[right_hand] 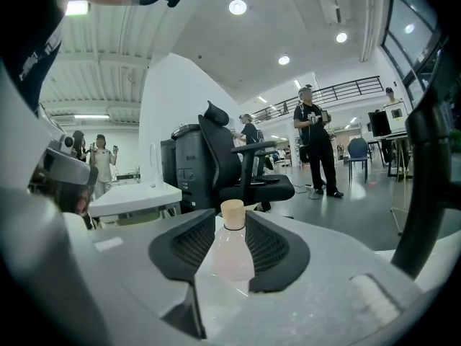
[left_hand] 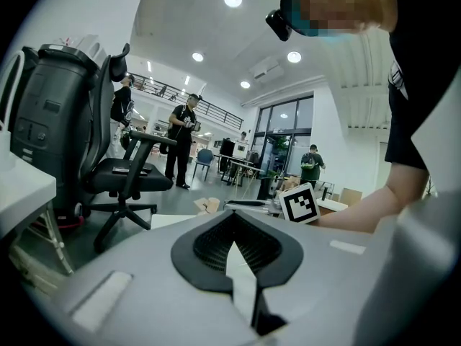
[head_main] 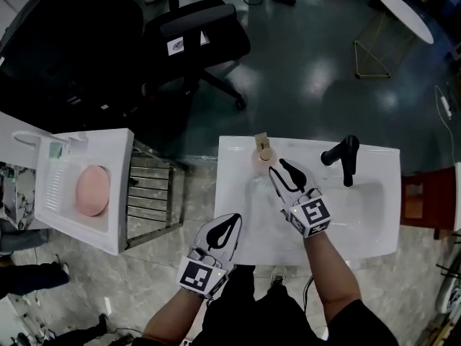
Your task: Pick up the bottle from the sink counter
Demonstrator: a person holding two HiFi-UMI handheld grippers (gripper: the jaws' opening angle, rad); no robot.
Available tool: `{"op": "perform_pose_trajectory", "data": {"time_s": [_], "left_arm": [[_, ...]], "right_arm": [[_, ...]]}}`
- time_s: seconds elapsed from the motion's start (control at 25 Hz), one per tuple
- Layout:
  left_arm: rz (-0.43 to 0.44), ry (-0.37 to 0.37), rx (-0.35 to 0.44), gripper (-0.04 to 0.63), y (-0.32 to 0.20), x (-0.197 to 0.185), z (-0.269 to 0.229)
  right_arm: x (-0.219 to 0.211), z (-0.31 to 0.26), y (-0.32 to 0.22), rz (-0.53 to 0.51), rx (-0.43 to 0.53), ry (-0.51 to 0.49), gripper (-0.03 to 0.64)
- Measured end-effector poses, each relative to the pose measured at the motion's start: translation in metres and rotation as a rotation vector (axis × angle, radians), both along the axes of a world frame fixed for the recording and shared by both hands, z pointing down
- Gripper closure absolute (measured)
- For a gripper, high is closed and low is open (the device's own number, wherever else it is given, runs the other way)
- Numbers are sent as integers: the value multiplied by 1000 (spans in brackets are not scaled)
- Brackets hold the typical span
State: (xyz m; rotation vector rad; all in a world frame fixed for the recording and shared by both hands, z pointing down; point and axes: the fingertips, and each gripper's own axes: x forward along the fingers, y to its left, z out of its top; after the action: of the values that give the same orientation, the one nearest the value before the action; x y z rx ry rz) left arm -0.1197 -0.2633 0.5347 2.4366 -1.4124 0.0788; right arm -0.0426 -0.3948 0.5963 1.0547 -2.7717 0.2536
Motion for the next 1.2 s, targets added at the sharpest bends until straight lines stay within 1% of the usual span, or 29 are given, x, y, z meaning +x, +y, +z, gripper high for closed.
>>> {"op": "perform_pose_trajectory", "data": {"time_s": [0.12,0.24,0.36,0.68,0.84,1.04,1.2], "left_arm": [[17,5,7,592,-4,1,0],[26,6,1,592,-6,2,4],[32,6,-8,592,-7,1,8],[27,10,-27,592,-6,-8,15],[26,9,-33,592,-5,-11,19],[31,8,-44,592,-5,-15,22],[34,8,-51,592,-5,-19,25]], "right_arm": [[-5,1,-7,-9,23,1,474],[-10,5,-11,-30,50,26,465],[-14,11,-15,-32,42,41,460],[-29,15,-26,-46,75,81,454],[-37,15,-29,-45,93,47,454],[-39,17,-31,-40,97,34,472],[-38,17,-31,-42,110,7,469]]}}
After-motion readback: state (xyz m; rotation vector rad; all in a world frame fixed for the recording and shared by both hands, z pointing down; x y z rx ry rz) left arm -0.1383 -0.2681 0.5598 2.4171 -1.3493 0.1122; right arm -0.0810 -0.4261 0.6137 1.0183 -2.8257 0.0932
